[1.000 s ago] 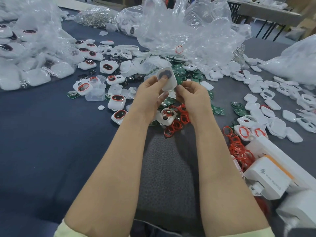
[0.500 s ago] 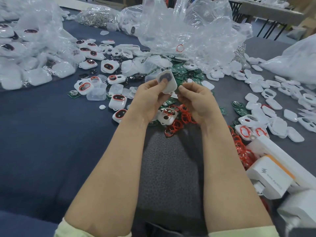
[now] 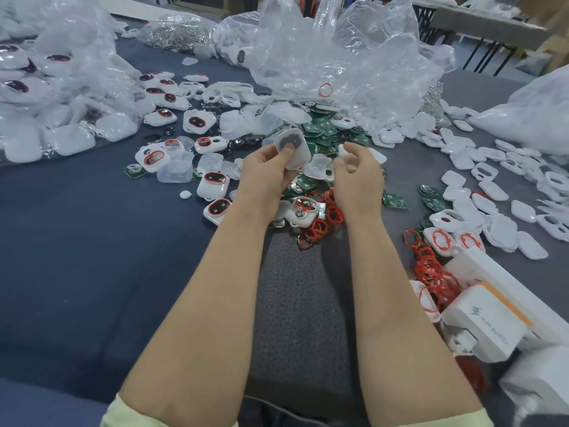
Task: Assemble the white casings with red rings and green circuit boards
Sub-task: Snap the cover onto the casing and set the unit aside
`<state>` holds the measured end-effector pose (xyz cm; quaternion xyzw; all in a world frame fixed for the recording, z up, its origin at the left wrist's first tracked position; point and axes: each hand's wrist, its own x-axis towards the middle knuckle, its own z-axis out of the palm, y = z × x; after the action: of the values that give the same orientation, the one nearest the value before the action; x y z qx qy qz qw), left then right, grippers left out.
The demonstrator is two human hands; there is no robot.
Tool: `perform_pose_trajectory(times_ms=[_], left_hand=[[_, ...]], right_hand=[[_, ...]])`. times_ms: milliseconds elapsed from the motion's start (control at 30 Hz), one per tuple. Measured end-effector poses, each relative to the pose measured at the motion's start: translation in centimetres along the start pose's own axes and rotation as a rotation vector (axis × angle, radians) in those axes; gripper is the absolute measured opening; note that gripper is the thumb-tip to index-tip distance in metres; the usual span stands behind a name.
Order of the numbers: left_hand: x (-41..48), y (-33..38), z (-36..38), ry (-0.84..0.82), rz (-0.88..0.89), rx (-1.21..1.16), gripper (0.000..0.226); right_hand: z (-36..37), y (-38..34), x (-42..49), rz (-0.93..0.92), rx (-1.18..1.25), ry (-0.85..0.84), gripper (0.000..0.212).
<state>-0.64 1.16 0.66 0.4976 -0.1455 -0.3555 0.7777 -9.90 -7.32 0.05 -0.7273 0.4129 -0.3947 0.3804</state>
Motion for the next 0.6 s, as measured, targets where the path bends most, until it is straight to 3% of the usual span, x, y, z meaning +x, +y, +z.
perform_pose_trajectory(times_ms=[67,200,267,433,600], left_hand=[[-0.12,-0.16,0.13,-0.012,0.030,0.138,0.012],[-0.50,-0.38,0.31,-0.097,0.118,0.335,0.012],[-0.57,-0.39,0.39,-0.088,0.117,0.336,0.012],[-0.18,-0.30,0.29,0.054,0.096,0.254,0.015],[0.11,-0.34,0.15,0.111,0.107,0.275,0.017]], right_hand=[[-0.03,-0.15,0.07,-0.059,0.008,-0.003,0.029],[-0.22,-0.18,0.36,0.078,0.268,-0.232,0.008],[-0.17,0.13,0.50,0.111,0.280,-0.260,0.009],[-0.27,-0.02,0.57,0.178,0.384,-0.143,0.019],[-0.15,-0.53,0.08,0.240,0.540,-0.264,0.015]])
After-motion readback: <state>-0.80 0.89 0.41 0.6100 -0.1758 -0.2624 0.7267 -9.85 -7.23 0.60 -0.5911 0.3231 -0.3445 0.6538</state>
